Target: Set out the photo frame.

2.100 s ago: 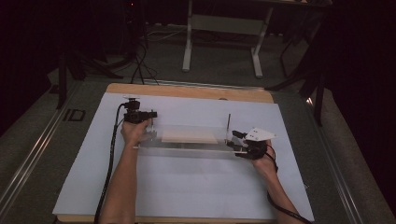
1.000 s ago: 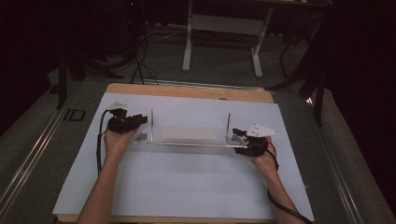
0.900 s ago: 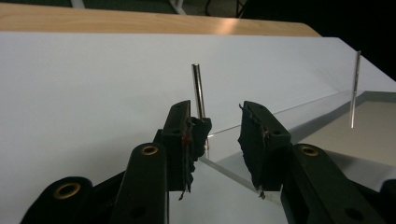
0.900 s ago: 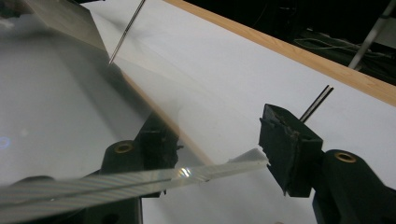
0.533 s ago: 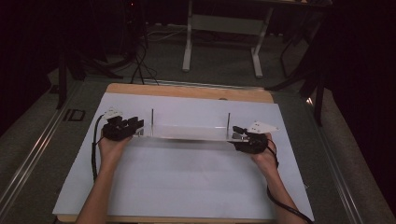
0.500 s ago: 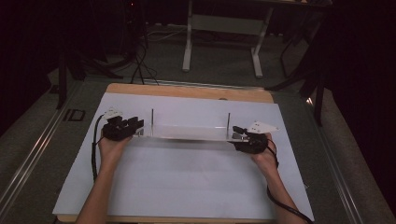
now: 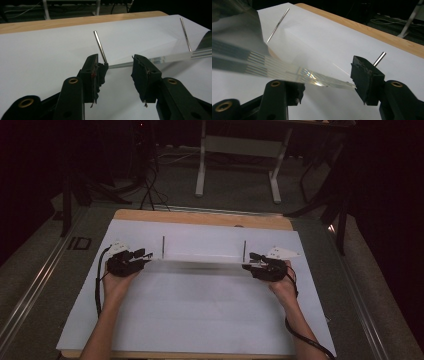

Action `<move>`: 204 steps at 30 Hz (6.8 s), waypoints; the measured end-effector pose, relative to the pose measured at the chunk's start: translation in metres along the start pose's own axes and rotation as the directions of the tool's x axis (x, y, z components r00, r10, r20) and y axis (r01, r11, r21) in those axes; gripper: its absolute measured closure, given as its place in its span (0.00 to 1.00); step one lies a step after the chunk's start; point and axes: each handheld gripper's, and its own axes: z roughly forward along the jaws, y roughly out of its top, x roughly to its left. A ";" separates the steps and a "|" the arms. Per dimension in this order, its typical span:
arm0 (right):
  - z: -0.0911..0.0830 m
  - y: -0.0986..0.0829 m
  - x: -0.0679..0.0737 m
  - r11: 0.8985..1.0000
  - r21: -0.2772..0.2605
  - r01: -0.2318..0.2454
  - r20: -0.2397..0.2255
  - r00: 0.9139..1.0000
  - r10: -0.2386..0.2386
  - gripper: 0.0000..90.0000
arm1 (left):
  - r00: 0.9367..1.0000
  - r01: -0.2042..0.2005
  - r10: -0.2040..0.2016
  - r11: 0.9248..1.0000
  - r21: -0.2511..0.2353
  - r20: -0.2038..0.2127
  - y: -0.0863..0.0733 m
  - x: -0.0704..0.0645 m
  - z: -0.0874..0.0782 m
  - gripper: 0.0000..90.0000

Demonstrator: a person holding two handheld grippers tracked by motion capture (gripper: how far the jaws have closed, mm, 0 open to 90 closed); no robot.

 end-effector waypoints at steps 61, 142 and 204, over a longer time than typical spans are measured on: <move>0.009 0.011 -0.013 0.994 -0.047 -0.103 0.070 0.992 0.106 0.53 | 0.986 -0.144 0.152 0.984 -0.105 0.069 0.029 -0.029 0.023 0.48; -0.009 0.016 0.023 0.994 -0.084 -0.068 0.163 0.983 0.081 0.57 | 1.000 -0.011 0.008 0.991 -0.134 -0.022 0.025 -0.058 -0.003 0.54; -0.039 0.002 -0.013 0.990 0.080 -0.119 0.106 0.988 0.111 0.55 | 0.989 0.092 -0.097 0.995 -0.041 -0.115 0.012 -0.022 -0.036 0.50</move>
